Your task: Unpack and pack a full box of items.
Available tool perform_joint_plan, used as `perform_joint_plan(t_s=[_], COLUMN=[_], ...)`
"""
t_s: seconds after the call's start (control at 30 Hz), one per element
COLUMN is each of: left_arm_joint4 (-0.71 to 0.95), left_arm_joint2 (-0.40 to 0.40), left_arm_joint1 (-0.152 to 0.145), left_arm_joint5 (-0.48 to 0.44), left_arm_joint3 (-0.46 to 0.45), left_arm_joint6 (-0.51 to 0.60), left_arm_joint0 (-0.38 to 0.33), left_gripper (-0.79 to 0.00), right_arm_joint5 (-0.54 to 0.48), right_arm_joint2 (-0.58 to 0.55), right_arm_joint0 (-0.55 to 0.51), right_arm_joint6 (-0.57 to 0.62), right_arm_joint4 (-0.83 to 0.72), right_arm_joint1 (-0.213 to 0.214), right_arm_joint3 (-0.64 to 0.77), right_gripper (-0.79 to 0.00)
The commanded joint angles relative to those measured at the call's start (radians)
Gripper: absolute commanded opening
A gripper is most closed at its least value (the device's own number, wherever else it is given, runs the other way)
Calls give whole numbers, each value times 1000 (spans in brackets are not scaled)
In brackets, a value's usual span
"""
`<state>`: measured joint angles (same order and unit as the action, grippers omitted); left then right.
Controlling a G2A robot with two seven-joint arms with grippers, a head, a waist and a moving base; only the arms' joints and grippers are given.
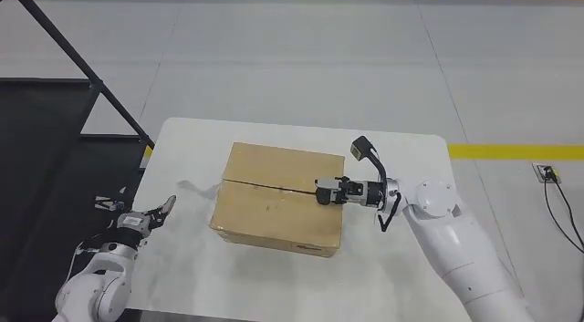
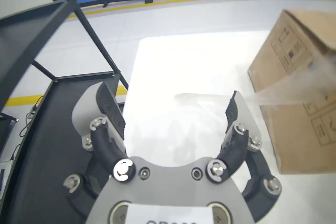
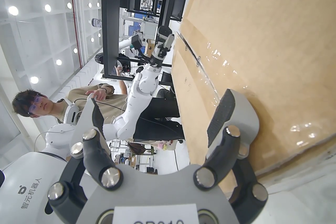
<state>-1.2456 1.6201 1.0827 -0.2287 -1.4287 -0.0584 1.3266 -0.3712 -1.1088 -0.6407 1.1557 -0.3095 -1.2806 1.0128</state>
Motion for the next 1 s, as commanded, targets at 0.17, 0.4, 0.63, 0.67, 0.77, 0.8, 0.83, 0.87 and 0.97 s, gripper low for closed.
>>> perform_joint_plan(t_s=[0.17, 0.4, 0.63, 0.67, 0.77, 0.8, 0.83, 0.87, 0.97], left_arm_joint4=[-49, -86, -56, -50, -56, -63, -70, -76, -99], left_arm_joint2=[-72, -176, -251, -252, -245, -239, -231, -221, -182], left_arm_joint1=[5, 24, 51, 53, 52, 50, 48, 45, 32], left_arm_joint5=[-86, -59, 25, 25, 17, 10, 6, -3, -36], left_arm_joint3=[121, 195, 265, 274, 293, 296, 298, 296, 277], left_arm_joint6=[-31, -18, -41, -52, -82, -96, -107, -118, -149], left_arm_joint0=[-61, -155, -247, -255, -263, -262, -258, -253, -228], left_gripper=[0, 0, 0, 0, 0, 0, 0, 0, 0], right_arm_joint5=[0, 0, 0, 0, 0, 0, 0, 0, 0], right_arm_joint2=[0, 0, 0, 0, 0, 0, 0, 0, 0], right_arm_joint0=[0, 0, 0, 0, 0, 0, 0, 0, 0], right_arm_joint6=[0, 0, 0, 0, 0, 0, 0, 0, 0], right_arm_joint4=[0, 0, 0, 0, 0, 0, 0, 0, 0], right_arm_joint1=[0, 0, 0, 0, 0, 0, 0, 0, 0], right_arm_joint3=[0, 0, 0, 0, 0, 0, 0, 0, 0], right_gripper=[0, 0, 0, 0, 0, 0, 0, 0, 0])
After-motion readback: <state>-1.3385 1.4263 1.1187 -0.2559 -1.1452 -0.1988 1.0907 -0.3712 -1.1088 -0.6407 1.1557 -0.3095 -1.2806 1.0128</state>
